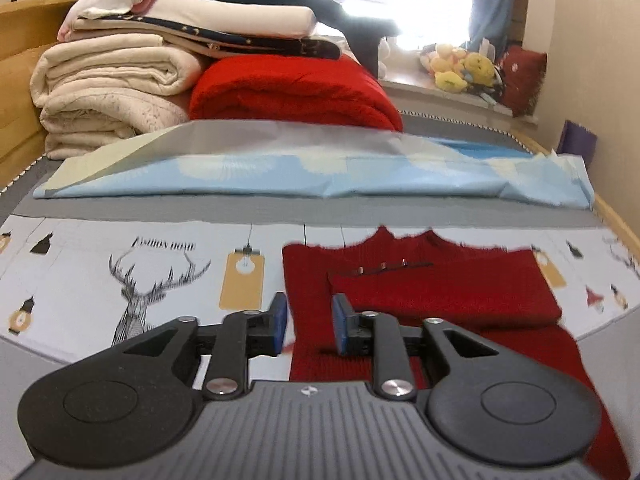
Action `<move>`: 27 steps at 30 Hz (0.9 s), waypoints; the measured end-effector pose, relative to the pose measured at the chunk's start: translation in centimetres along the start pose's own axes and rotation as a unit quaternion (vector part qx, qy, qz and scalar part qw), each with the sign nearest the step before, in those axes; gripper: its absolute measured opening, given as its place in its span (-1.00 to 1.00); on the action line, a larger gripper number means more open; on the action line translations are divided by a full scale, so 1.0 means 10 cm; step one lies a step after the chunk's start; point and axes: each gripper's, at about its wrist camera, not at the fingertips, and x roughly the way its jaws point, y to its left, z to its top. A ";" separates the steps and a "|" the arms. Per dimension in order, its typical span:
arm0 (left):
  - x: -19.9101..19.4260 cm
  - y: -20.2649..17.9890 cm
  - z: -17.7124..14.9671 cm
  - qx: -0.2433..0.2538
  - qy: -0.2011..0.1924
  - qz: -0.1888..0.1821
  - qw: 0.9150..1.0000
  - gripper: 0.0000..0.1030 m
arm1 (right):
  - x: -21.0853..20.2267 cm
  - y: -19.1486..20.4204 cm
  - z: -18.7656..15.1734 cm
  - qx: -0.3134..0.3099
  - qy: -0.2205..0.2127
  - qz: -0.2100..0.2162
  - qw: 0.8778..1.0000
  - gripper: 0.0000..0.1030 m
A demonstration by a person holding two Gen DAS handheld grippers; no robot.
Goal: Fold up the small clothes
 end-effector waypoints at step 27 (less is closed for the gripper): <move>-1.42 0.36 -1.75 -0.081 0.059 -0.038 0.994 -0.82 | -0.86 -1.08 -1.65 0.177 0.063 -0.037 0.981 -0.09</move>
